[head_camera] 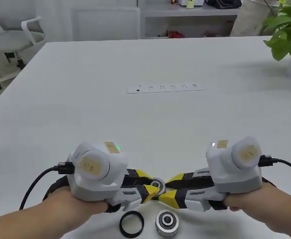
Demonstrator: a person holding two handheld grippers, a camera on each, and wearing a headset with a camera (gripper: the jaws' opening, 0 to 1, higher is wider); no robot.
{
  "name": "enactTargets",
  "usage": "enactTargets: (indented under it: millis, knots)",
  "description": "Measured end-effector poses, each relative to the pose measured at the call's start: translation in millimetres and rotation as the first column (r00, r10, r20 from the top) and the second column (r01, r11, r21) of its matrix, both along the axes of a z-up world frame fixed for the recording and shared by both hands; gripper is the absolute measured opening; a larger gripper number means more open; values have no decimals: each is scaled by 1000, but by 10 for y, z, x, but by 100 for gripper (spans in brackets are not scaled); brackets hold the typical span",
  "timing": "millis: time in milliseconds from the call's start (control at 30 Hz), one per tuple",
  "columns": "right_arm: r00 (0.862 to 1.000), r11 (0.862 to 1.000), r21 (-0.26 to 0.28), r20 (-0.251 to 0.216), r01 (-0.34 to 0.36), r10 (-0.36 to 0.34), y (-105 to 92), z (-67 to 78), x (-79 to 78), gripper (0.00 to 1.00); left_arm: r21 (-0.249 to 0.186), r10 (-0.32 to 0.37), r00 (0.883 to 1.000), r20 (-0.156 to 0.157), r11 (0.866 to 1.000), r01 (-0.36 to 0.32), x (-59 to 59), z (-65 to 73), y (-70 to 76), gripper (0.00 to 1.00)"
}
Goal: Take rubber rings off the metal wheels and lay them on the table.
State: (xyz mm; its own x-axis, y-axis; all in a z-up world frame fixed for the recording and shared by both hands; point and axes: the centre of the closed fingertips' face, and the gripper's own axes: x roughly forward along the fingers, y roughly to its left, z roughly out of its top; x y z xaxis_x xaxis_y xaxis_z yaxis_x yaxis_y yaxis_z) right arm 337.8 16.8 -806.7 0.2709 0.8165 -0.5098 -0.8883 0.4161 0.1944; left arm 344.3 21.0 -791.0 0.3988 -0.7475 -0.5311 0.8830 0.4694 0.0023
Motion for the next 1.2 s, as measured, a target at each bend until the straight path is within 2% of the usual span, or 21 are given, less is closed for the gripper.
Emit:
enactTargets:
  millis: [500, 767, 933, 1000, 1033, 1100, 1200]
  knots:
    - [1000, 1000, -13, 16, 6, -6, -28, -18, -3, 14, -13, 11, 1000, -7, 1000, -11, 3, -6, -11, 13]
    - [1000, 1000, -4, -3, 22, -22, -41, -20, -7, 11, -16, 14, 1000, -8, 1000, -14, 8, -6, -18, 13]
    - [999, 999, 4, -25, 43, -42, -61, -29, -11, 5, -18, 22, 1000, -10, 1000, -22, 11, -8, -17, 13]
    - [997, 998, 19, -30, 65, -64, -77, -20, 21, 0, -18, 22, 1000, -10, 1000, -22, 8, -7, -18, 13]
    - [997, 997, 21, -48, 68, -67, -73, -27, 14, 0, -17, 22, 1000, -10, 1000, -22, 4, -6, -19, 13]
    - [997, 997, 21, -46, 68, -67, -72, -25, 12, 0, -16, 24, 1000, -9, 1000, -25, 4, -5, -17, 13]
    - [993, 995, 37, -71, 92, -89, -74, -24, 15, 0, -14, 29, 1000, -4, 999, -29, 0, -7, -14, 13]
